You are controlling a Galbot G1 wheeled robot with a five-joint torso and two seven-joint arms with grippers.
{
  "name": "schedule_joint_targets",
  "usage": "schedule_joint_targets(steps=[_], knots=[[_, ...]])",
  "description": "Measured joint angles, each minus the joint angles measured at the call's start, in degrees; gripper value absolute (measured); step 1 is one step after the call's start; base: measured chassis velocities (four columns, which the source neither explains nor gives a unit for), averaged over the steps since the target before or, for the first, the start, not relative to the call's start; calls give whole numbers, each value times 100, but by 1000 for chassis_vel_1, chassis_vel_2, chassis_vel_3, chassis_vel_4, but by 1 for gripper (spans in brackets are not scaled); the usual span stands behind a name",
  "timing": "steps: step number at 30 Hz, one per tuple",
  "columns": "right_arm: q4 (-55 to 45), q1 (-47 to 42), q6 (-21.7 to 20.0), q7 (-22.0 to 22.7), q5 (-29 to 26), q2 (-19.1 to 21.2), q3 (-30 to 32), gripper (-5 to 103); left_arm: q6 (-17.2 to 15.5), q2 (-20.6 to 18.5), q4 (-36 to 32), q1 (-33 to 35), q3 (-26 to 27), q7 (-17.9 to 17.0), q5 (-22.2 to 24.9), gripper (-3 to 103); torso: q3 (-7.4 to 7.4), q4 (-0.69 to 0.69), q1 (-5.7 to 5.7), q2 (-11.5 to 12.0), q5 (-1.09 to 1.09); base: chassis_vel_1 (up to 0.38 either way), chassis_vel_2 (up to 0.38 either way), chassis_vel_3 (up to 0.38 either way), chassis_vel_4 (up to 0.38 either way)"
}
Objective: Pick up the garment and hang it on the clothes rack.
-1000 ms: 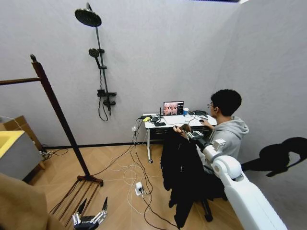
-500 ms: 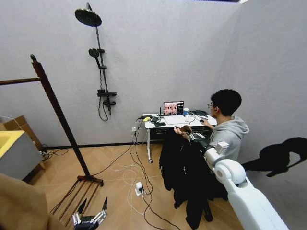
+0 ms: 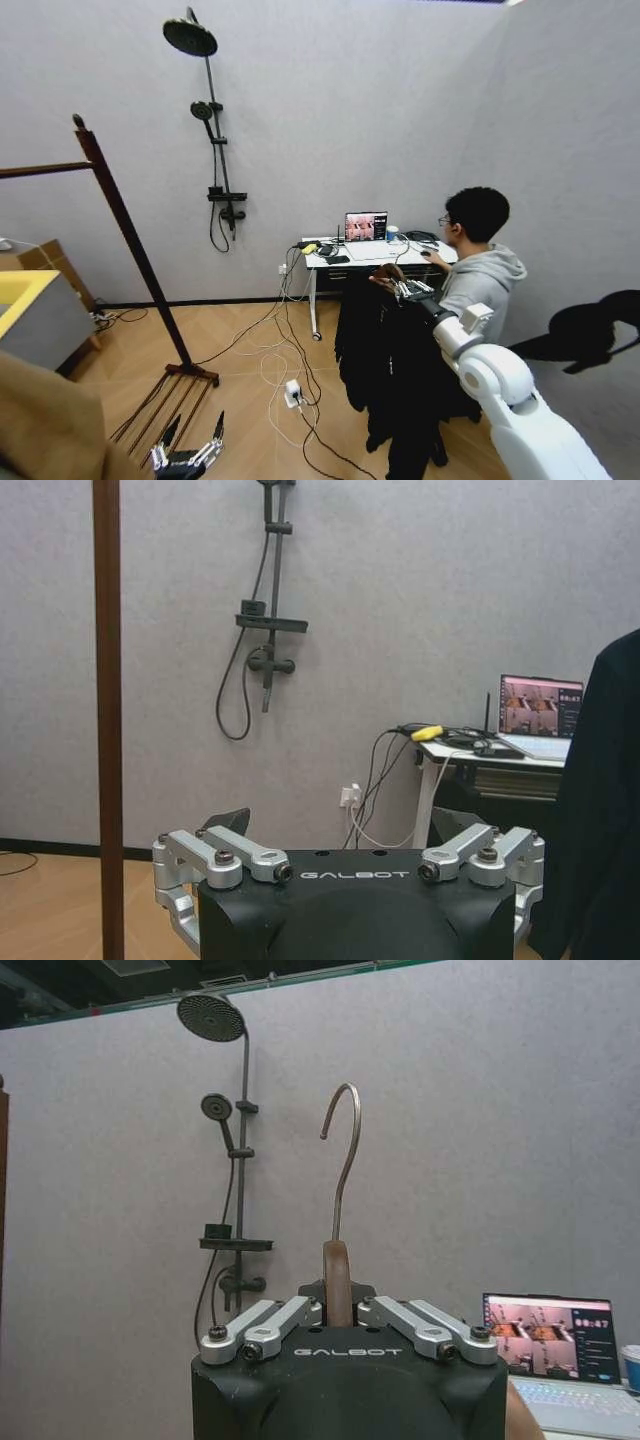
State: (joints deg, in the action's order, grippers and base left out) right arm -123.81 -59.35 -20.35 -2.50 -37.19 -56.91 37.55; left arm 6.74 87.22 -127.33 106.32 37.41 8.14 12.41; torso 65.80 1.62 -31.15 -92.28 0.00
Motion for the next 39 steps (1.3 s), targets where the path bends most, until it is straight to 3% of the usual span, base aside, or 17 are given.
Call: schedule_joint_targets(steps=[39], knots=[[-187, -173, -37, -26, -8, 50, 342, 10, 0, 0, 0, 0, 0, 0, 0, 100, 1, 0, 0, 1, 0, 110, 108, 112, 111]])
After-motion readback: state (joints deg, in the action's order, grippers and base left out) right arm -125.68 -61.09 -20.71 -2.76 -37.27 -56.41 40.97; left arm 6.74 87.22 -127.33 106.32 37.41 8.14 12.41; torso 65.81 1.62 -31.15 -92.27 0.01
